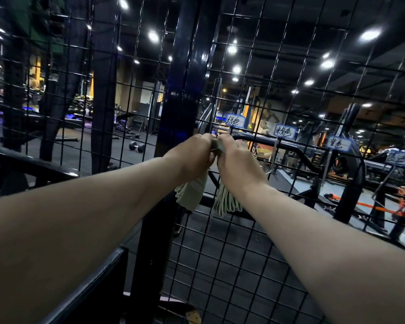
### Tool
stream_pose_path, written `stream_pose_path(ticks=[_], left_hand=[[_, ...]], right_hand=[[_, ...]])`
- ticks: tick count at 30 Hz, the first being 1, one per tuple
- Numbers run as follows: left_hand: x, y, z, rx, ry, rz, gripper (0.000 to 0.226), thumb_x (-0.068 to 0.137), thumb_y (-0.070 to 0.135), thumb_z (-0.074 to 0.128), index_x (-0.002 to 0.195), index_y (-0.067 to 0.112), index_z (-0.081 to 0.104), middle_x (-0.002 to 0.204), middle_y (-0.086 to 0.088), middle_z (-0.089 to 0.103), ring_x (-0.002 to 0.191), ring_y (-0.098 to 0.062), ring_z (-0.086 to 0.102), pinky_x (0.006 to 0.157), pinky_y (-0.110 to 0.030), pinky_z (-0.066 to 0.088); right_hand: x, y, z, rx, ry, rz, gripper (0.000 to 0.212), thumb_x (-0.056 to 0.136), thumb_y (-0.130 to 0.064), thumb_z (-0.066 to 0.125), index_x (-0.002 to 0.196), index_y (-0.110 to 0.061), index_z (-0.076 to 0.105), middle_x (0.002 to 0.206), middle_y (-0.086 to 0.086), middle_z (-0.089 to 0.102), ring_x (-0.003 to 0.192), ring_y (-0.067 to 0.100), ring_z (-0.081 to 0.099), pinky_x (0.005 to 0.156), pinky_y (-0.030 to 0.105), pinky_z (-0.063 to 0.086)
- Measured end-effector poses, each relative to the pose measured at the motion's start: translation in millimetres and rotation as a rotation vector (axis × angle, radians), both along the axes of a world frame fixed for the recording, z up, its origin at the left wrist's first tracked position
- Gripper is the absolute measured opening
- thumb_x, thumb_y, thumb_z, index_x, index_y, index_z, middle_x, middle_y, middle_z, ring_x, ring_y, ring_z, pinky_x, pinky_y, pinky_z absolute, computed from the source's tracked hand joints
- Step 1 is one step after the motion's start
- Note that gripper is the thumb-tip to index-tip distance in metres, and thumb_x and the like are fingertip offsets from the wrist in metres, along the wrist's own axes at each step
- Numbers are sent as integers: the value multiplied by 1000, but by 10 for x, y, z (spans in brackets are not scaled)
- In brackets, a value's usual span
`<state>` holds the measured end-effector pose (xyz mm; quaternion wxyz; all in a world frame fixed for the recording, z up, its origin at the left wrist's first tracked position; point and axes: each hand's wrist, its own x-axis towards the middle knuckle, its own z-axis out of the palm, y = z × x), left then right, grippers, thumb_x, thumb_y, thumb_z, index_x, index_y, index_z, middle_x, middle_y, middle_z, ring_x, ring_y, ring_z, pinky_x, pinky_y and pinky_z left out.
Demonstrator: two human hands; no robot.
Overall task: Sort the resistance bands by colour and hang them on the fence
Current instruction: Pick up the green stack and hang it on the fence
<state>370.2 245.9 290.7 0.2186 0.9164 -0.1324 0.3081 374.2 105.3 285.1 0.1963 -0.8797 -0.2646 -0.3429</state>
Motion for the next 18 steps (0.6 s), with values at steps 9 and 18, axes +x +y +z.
stream_pose_path(ticks=[9, 18], left_hand=[[-19, -109, -258, -243, 47, 17, 25, 94, 16, 51, 114, 9, 37, 112, -13, 50, 89, -29, 58, 81, -48, 50], [-21, -102, -268, -264, 100, -15, 63, 91, 31, 46, 146, 14, 20, 134, -20, 48, 104, -35, 59, 90, -53, 49]], right_hand=[[24, -1, -84, 4, 106, 22, 63, 101, -19, 45, 156, -32, 17, 147, 9, 35, 133, 29, 38, 96, 38, 38], [42, -50, -128, 153, 110, 38, 42, 103, -36, 44, 140, -17, 40, 131, 6, 50, 116, 26, 53, 86, 35, 42]])
